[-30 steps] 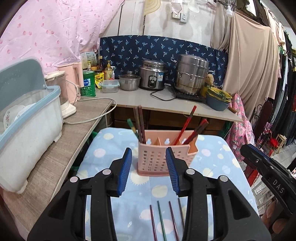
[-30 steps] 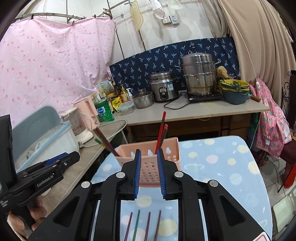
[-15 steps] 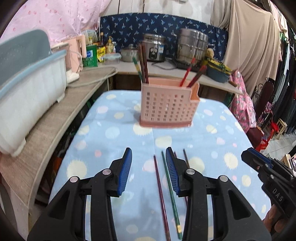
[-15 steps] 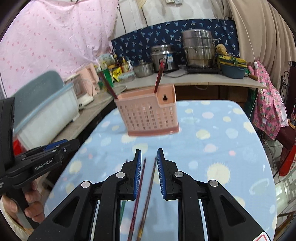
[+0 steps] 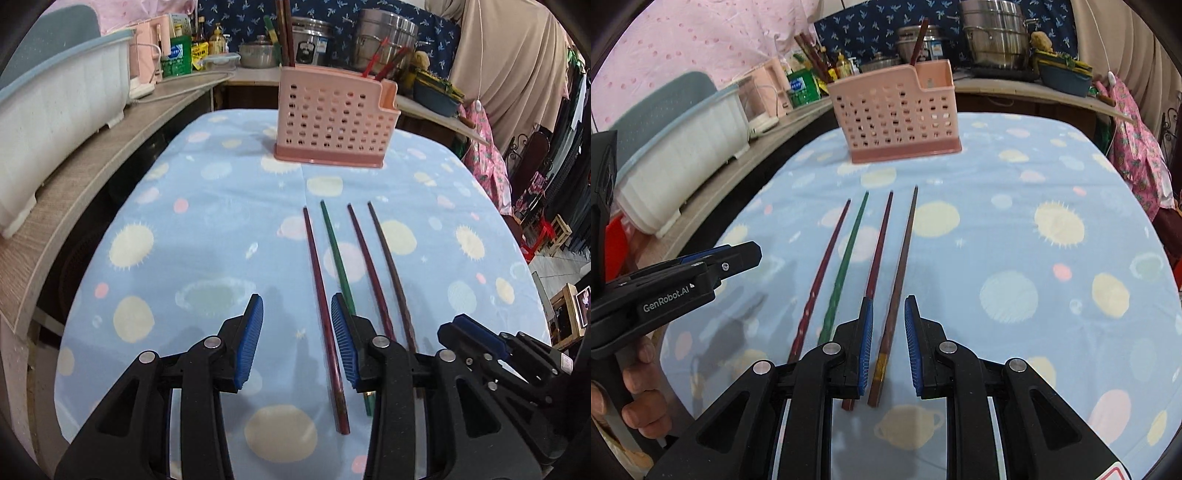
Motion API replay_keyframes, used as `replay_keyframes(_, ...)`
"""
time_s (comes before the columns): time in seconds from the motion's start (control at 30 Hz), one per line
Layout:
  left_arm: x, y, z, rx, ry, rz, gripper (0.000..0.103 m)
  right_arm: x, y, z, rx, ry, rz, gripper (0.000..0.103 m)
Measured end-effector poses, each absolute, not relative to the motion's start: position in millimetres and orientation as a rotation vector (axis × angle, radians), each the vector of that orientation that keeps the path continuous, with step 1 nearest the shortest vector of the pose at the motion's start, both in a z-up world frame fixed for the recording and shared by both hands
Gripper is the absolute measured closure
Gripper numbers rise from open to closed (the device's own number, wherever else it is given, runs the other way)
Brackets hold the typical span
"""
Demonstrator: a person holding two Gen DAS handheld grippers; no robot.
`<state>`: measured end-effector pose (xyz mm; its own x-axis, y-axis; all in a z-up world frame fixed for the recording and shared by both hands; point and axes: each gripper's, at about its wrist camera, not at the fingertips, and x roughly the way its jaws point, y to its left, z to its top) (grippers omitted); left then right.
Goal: Organize utensils
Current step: 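Move both open grippers back over the remaining chopsticks, then grasp a brown chopstick with the right gripper while the left gripper grasps a dark red one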
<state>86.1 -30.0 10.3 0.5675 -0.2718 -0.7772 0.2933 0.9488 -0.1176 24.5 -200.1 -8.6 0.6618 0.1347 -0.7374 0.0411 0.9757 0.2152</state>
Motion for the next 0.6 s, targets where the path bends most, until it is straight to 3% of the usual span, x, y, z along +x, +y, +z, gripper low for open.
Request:
replay_keyframes(0.33, 72.8, -33.7, -13.2, 0.049, 0.972, -0.349, 0.065, 24.1, -191.4, -35.7, 0.212, 0.913, 0.054, 0.085)
replay_keyframes(0.6, 68.5, -37.9, -16.9, 0.06, 0.976, -0.363, 0.057, 23.6, -185.7, -41.6, 0.185, 0.924, 0.055, 0.085)
